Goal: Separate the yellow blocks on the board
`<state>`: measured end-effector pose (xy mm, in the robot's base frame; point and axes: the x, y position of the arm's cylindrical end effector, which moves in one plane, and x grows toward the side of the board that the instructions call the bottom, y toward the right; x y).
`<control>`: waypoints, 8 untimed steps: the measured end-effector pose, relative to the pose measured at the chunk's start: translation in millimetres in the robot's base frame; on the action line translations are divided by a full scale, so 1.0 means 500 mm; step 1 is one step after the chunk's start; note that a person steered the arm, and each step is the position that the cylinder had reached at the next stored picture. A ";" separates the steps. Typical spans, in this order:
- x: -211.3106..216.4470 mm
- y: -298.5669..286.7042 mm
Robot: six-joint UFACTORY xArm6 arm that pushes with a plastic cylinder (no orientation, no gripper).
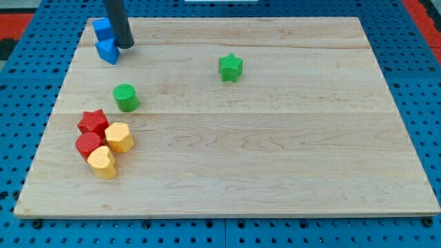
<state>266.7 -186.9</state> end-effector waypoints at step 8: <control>0.554 -0.027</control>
<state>543.5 -200.2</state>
